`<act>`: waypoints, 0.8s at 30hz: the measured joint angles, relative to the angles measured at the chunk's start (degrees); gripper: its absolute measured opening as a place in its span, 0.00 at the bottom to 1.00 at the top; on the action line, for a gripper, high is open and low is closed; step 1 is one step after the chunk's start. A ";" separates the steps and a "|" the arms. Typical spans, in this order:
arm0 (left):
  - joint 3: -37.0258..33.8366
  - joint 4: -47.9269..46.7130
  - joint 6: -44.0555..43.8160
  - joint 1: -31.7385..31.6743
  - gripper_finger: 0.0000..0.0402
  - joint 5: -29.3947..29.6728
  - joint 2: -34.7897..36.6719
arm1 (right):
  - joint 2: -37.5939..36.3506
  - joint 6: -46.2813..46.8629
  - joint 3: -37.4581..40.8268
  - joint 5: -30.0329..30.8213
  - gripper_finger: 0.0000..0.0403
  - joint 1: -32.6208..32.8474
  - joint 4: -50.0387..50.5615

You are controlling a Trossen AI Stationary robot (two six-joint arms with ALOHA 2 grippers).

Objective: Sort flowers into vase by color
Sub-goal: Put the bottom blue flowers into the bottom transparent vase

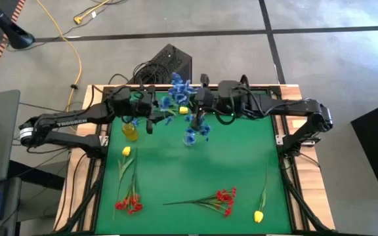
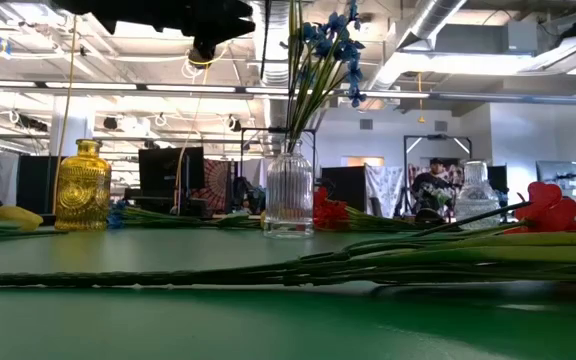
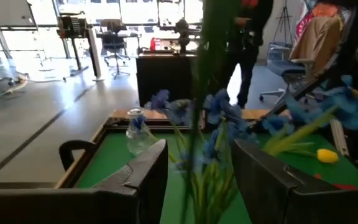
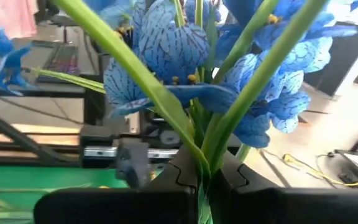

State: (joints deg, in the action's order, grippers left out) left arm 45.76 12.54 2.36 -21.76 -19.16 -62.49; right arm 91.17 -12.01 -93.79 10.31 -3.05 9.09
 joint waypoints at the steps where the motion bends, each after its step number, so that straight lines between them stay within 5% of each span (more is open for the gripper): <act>1: 0.31 0.39 0.06 -0.03 0.41 0.20 -0.66 | 0.28 0.19 -0.10 -0.64 0.09 0.00 0.01; 24: 0.30 10.37 -0.31 1.22 0.41 -1.04 -2.83 | 3.09 3.44 -0.09 -1.31 0.09 0.00 1.50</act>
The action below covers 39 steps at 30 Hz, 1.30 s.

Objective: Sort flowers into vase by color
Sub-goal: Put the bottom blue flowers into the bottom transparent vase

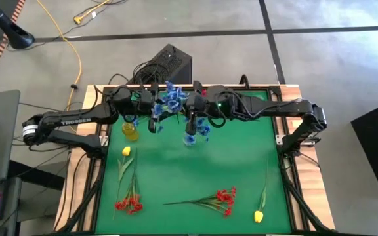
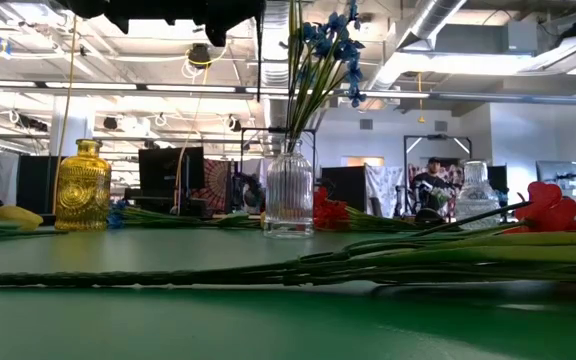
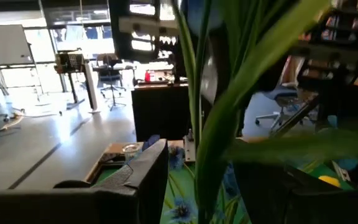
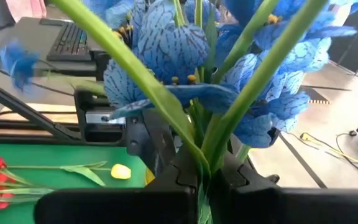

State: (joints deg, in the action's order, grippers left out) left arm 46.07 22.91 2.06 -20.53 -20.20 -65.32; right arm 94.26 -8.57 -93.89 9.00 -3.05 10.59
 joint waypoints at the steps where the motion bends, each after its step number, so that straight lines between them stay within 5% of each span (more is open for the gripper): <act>1: 0.02 -0.19 -0.17 0.00 0.41 -0.01 -0.17 | -0.04 0.06 0.00 -0.01 0.09 0.00 -0.06; 9: 0.00 1.75 -1.70 -0.02 0.36 -2.06 -1.60 | -0.04 0.92 0.00 -0.01 0.09 0.00 0.29; 21: 0.00 3.25 -2.37 0.02 0.03 -3.68 -1.83 | -0.08 4.28 -0.02 -0.01 0.20 0.17 1.17; 28: 0.00 3.65 -3.29 0.00 0.05 -3.55 -1.83 | -1.35 6.90 -0.02 -0.01 0.32 0.17 4.72; 39: -0.63 5.09 -4.55 -2.37 0.03 -3.29 -1.75 | -7.76 10.29 -0.02 0.14 0.58 1.19 24.79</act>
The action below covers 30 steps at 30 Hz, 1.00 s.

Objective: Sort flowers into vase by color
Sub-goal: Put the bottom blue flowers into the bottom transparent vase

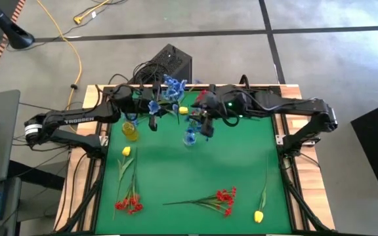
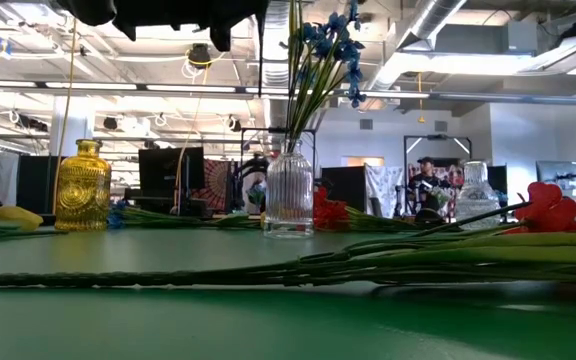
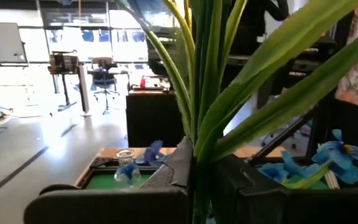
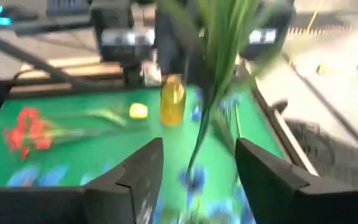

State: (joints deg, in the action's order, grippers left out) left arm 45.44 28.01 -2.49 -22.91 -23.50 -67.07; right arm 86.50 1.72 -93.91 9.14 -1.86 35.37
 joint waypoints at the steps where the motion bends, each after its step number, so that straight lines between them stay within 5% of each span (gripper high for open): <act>1: -0.69 1.05 -0.54 -0.49 0.03 -0.44 0.00 | -0.69 0.64 0.00 0.74 0.59 0.58 1.98; 8: -11.74 21.05 -6.59 -1.97 0.03 -2.69 0.09 | -7.51 3.50 5.59 16.94 0.59 10.16 5.07; 13: -17.95 31.60 -8.24 0.10 0.03 0.48 -0.49 | -13.03 6.40 14.88 25.53 0.57 17.52 -2.87; 23: -18.70 34.22 -0.97 7.98 0.03 9.43 -3.47 | -18.50 13.16 34.47 35.86 0.57 26.19 -17.61; 30: -18.68 46.96 -2.69 7.97 0.03 9.05 -12.84 | -21.50 21.73 43.65 42.96 0.57 31.79 -22.68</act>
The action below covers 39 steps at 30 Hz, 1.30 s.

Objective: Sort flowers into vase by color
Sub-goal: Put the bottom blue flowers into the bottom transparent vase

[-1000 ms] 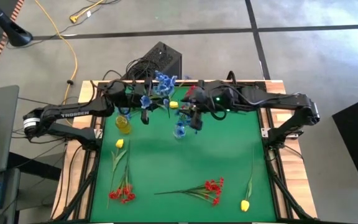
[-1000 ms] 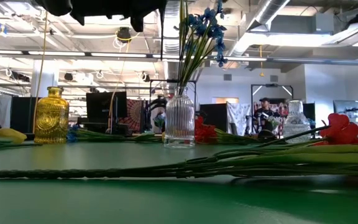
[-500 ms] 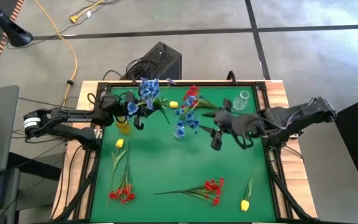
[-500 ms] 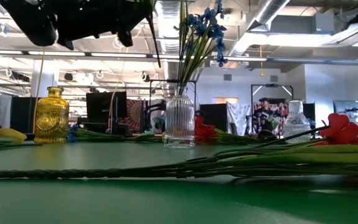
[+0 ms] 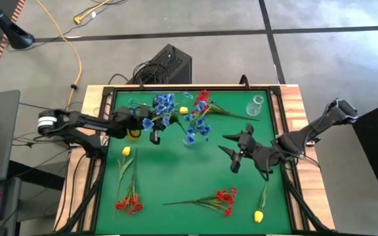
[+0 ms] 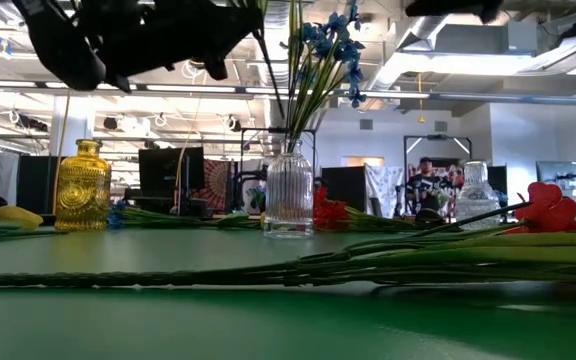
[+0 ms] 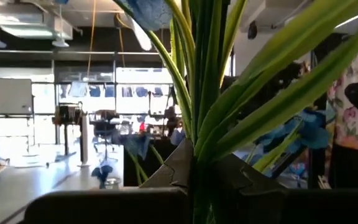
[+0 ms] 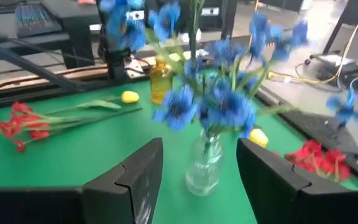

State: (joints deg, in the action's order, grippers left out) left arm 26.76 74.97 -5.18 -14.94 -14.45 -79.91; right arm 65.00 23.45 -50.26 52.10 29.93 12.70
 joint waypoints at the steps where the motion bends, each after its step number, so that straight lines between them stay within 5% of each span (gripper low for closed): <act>1: 0.00 1.29 -0.04 -0.21 0.03 -0.12 -0.77 | -0.11 1.17 0.75 0.66 0.57 0.64 0.05; 39: 2.75 -0.13 4.92 -0.44 0.03 1.75 -7.22 | -0.11 5.06 2.46 3.55 0.57 2.54 -0.17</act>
State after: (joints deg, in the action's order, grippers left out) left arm 29.51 74.84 -0.26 -15.38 -12.70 -87.13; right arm 64.88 28.51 -47.79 55.64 32.47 12.53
